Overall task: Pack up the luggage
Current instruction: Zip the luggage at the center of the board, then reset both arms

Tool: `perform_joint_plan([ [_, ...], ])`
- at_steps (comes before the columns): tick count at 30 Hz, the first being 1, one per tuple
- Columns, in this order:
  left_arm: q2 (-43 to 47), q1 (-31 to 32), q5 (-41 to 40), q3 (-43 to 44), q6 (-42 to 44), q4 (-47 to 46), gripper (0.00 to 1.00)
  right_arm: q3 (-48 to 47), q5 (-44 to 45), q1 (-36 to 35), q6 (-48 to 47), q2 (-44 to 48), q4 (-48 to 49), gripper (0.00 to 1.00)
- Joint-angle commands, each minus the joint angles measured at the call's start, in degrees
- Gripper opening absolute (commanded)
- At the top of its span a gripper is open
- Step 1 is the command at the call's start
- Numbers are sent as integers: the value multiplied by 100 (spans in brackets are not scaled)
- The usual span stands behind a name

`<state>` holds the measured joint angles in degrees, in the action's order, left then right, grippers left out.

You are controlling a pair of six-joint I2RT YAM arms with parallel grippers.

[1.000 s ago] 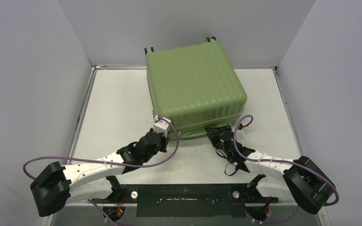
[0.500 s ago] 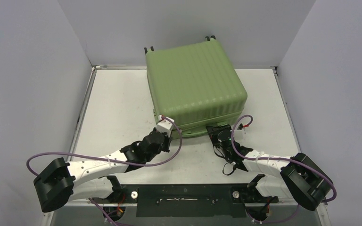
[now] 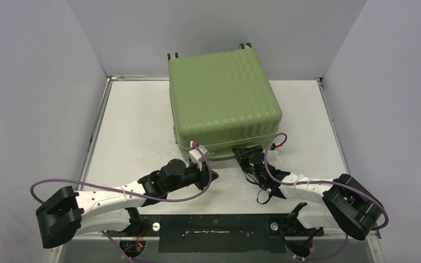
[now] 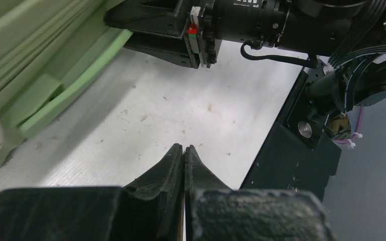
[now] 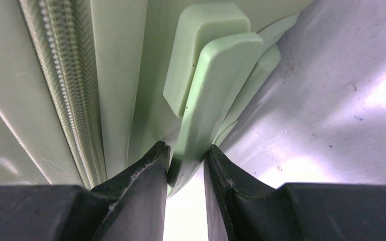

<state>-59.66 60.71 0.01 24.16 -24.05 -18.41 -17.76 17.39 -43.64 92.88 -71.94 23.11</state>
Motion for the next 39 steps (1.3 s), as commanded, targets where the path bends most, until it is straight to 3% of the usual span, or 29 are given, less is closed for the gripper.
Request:
perform_joint_plan([
  [1,-517,-6,518,396,-64,-781,0,79,-1298,-407,-402,-351,-958,0],
  [5,-1002,6,585,820,141,-671,0,58,-1280,-435,-431,-312,-1013,0],
  [8,-729,7,319,948,233,-317,0,78,-1202,-443,-586,-47,-1168,0],
  [9,-553,-5,145,964,228,-154,8,68,-1183,-440,-679,101,-1237,0],
  [11,-163,-15,-184,995,317,188,39,38,-1094,-435,-850,322,-1478,4],
  [13,225,-15,-526,1055,371,523,60,27,-1022,-439,-1011,565,-1734,23],
  [15,570,-32,-847,1123,392,835,71,-14,-882,-432,-1175,844,-2110,42],
  [17,892,-41,-1249,1184,356,1133,96,-131,-681,-431,-1374,1163,-2694,56],
  [22,1473,-56,-3298,1398,-449,2225,97,-656,233,-435,-2196,2058,-4417,74],
  [26,1527,-58,-4517,1761,-999,3184,97,-1117,1107,-435,-2580,2674,-5539,77],
  [29,1373,-57,-5192,2061,-1403,3812,97,-1416,1369,-443,-3453,3003,-5595,78],
  [36,1091,-50,-6671,2706,-3358,5229,97,-2101,1381,-448,-5230,3317,-4867,79],
  [37,1143,-51,-6662,2722,-3338,5133,97,-2228,1367,-447,-5431,3319,-4756,79],
  [39,1302,-56,-6202,2689,-2302,4370,97,-2510,1364,-446,-5799,3283,-4543,81],
])
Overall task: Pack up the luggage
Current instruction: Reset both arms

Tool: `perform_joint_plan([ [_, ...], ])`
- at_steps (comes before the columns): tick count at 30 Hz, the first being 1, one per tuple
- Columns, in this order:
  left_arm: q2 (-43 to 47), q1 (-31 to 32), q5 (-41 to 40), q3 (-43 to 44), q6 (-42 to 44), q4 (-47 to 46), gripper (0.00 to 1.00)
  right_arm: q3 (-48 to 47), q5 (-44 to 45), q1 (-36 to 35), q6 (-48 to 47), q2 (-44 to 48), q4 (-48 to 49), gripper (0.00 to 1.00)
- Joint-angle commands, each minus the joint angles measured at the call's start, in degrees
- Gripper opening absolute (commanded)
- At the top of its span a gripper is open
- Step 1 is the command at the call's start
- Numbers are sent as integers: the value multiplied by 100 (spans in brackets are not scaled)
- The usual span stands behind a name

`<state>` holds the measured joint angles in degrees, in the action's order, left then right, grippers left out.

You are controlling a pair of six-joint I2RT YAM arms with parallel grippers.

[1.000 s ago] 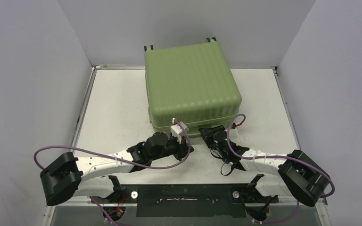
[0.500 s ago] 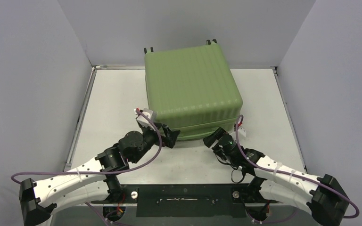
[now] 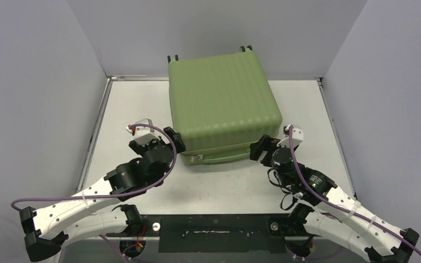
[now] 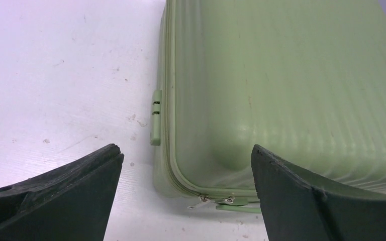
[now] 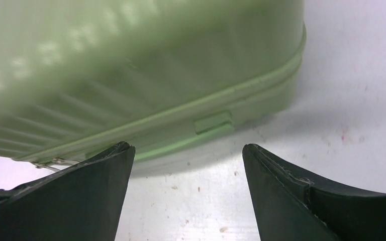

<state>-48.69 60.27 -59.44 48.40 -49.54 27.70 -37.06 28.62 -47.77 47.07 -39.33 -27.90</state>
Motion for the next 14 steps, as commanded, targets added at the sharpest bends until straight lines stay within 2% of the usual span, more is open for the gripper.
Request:
perform_joint_plan([
  [1,259,-15,15,300,840,-540,97,-749,240,-35,-1367,-22,626,82],
  [6,-18,-24,883,1152,2290,-246,97,-1455,245,-26,-1772,-207,963,87],
  [9,137,-23,1222,1051,2538,-440,97,-1595,280,-22,-1810,-143,1279,91],
  [11,221,-20,1377,967,2580,-646,97,-1603,236,-25,-1971,-59,1518,99],
  [14,107,-21,1377,1071,2522,-508,97,-1645,307,-24,-1998,-47,1537,100],
])
